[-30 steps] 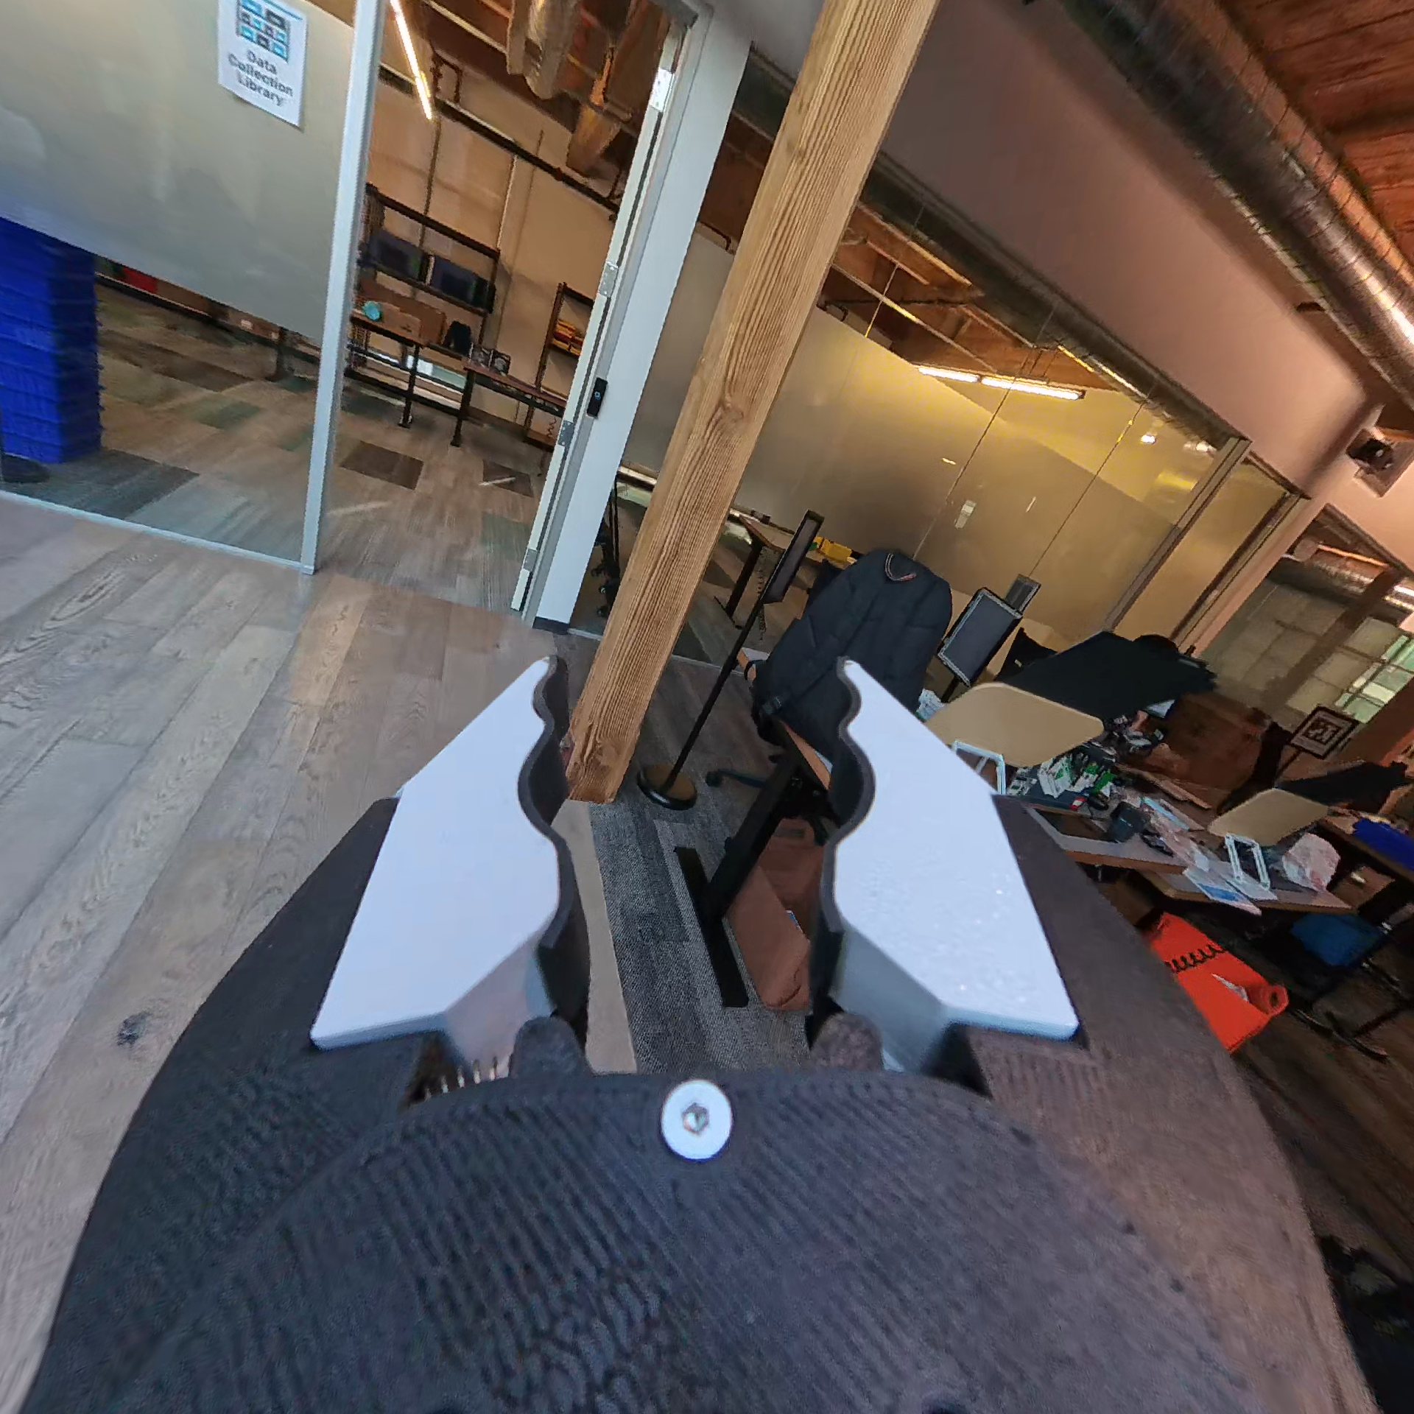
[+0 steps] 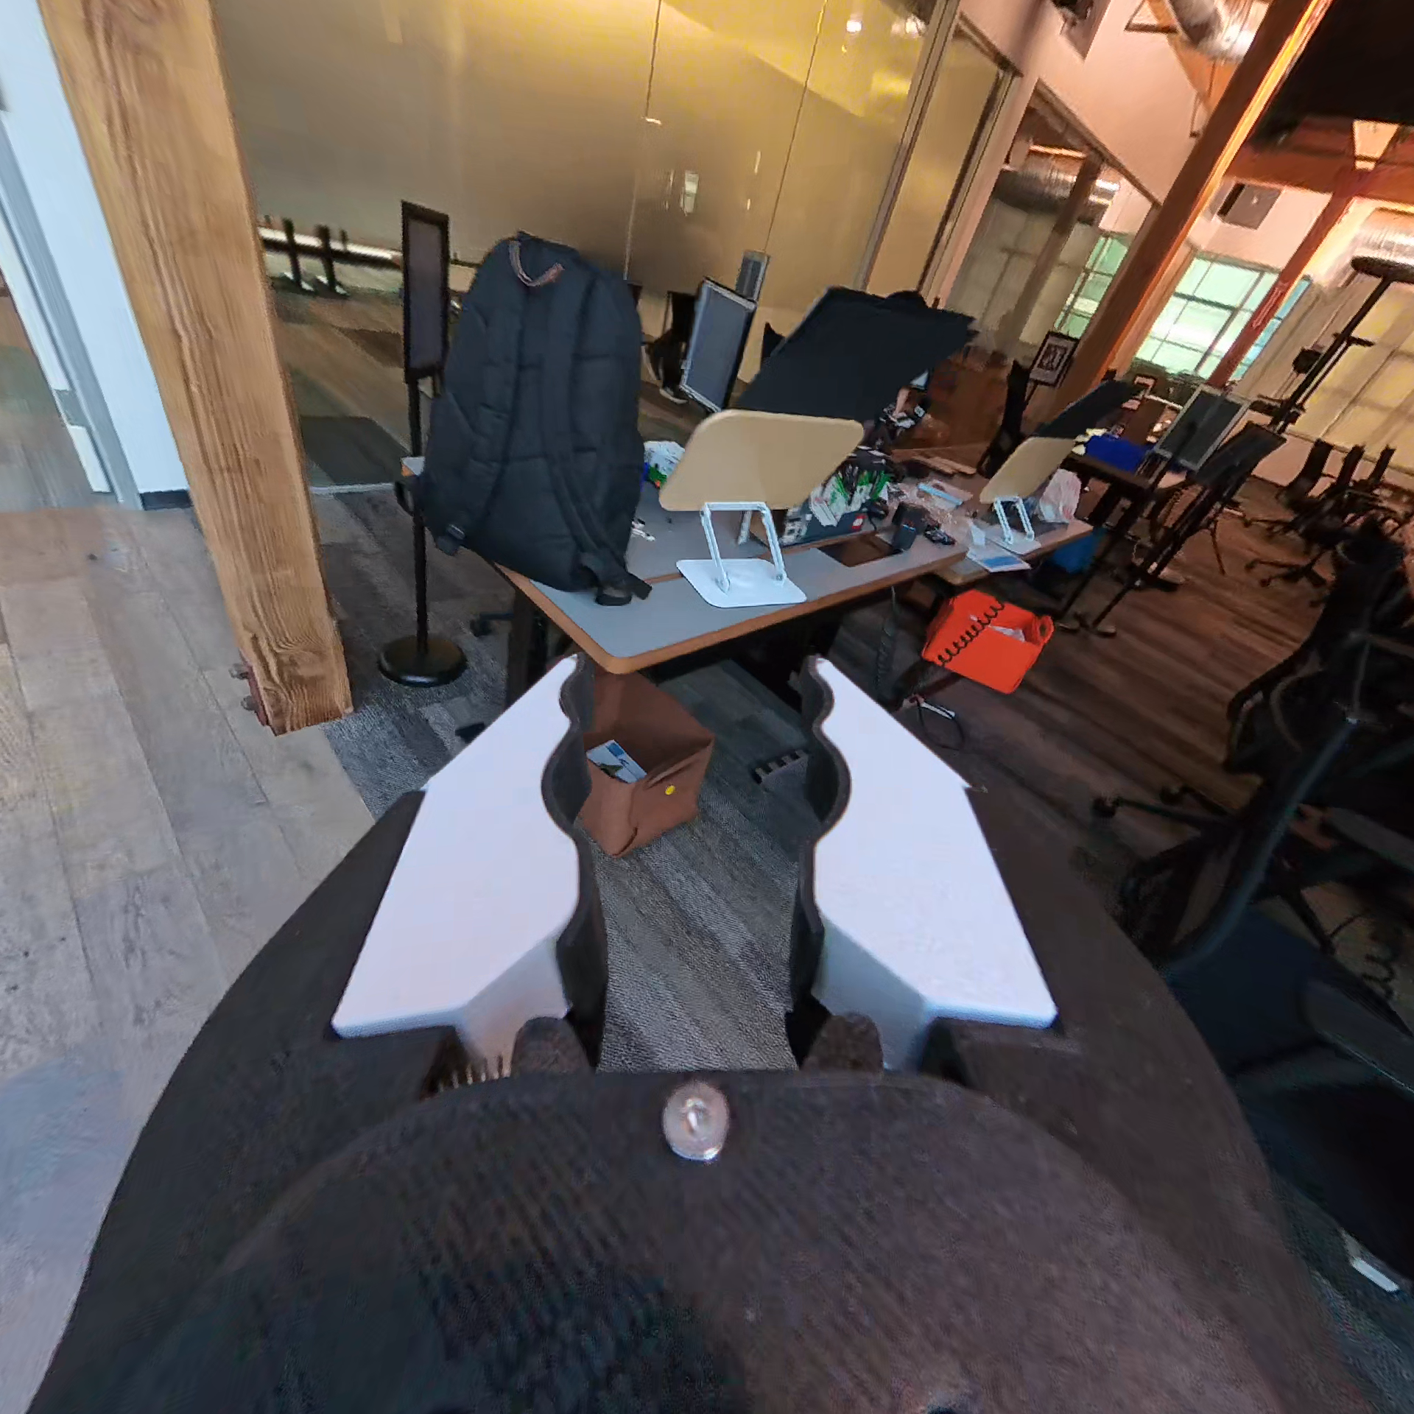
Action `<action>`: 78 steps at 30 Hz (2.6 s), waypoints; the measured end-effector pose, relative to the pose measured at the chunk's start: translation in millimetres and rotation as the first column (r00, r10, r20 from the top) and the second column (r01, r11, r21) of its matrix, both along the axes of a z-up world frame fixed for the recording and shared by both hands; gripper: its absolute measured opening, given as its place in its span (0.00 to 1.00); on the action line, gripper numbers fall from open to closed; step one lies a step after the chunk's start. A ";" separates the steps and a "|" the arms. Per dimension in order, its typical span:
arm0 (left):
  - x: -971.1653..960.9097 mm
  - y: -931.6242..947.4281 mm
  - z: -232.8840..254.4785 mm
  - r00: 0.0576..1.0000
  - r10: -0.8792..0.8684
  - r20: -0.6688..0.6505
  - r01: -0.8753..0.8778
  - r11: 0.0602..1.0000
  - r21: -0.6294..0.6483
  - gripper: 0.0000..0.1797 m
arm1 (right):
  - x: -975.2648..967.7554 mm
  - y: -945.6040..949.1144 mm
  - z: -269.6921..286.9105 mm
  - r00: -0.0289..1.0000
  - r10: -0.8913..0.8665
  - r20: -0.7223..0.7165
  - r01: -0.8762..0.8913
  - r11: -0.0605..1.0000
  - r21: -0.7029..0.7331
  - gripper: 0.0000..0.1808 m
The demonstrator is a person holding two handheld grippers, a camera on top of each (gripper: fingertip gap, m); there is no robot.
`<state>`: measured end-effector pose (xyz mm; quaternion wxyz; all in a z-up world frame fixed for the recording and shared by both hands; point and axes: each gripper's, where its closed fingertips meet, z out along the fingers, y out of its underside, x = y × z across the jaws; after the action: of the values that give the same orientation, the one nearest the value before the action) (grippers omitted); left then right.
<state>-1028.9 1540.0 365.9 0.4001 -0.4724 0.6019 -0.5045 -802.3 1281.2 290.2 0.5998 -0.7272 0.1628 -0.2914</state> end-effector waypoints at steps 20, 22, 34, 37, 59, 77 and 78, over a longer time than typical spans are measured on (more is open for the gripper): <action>437.7 -64.8 -42.7 0.991 -0.123 -0.055 0.122 0.992 -0.028 0.26 | 364.2 -24.7 2.8 0.992 0.130 0.001 -0.129 0.988 -0.088 0.28; 475.2 -56.1 -48.5 0.989 -0.140 -0.055 0.138 0.990 -0.038 0.26 | 393.1 -8.8 -2.3 0.993 0.118 -0.005 -0.118 0.988 -0.098 0.28; 706.1 -16.1 -61.2 0.952 -0.302 -0.057 0.304 0.952 0.044 0.26 | 584.6 58.1 -6.3 1.000 -0.002 -0.027 0.000 0.996 -0.084 0.28; 758.6 -15.9 -66.1 0.956 -0.288 -0.050 0.292 0.944 0.154 0.25 | 622.7 57.4 -10.2 1.000 -0.025 -0.013 0.024 0.994 -0.105 0.27; 1157.9 2.9 -98.1 1.000 -0.017 -0.010 0.017 0.999 0.045 0.21 | 1001.4 80.5 -1.6 0.930 0.360 -0.078 -0.366 0.926 -0.088 0.27; 1364.4 201.7 -137.3 0.984 0.177 -0.037 -0.177 0.984 0.008 0.12 | 1309.6 227.8 -22.7 0.878 0.429 -0.214 -0.409 0.903 0.132 0.22; 1377.5 210.9 -137.0 0.979 0.202 -0.029 -0.202 0.979 0.007 0.11 | 1325.8 233.2 -30.8 0.873 0.433 -0.225 -0.418 0.901 0.113 0.21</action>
<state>348.6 1750.8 228.9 0.4413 -0.5377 0.5578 -0.4528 523.5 1514.5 259.4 0.6461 -0.7570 0.0801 -0.0553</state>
